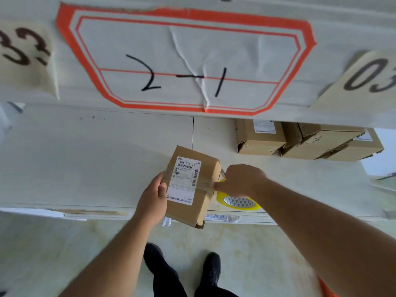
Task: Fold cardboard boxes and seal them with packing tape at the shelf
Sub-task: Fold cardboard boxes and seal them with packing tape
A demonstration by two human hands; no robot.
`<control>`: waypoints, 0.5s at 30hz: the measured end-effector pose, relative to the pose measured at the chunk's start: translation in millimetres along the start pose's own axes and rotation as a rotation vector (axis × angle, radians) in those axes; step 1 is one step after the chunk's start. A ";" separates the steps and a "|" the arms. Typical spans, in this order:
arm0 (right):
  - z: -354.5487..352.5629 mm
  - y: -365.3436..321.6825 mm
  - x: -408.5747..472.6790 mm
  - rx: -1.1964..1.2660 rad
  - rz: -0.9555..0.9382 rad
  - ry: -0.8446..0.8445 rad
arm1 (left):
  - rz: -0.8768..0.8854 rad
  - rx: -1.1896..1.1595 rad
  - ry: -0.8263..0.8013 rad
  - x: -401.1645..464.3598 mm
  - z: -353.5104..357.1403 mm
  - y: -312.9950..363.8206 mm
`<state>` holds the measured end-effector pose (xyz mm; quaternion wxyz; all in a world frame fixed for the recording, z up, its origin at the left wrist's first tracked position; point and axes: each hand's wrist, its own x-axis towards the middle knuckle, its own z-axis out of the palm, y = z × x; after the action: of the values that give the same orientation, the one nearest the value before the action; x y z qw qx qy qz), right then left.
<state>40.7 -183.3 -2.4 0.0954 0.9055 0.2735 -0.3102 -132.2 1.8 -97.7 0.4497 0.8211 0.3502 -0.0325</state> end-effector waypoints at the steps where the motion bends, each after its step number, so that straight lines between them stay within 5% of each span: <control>1: 1.9 0.6 1.5 0.002 0.002 -0.002 | 0.005 0.005 0.001 0.2 -0.4 -0.2; 10: 21.7 1.9 16.4 0.058 0.031 -0.067 | 0.020 0.051 0.033 -1.4 1.4 -0.8; 15: 24.1 4.7 16.3 0.071 0.031 -0.075 | 0.154 0.596 0.172 -24.3 19.7 35.5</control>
<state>41.7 -188.4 -31.4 0.0782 0.9002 0.2444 -0.3519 -123.9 -38.9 -75.1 0.1592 0.9404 0.2990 -0.0300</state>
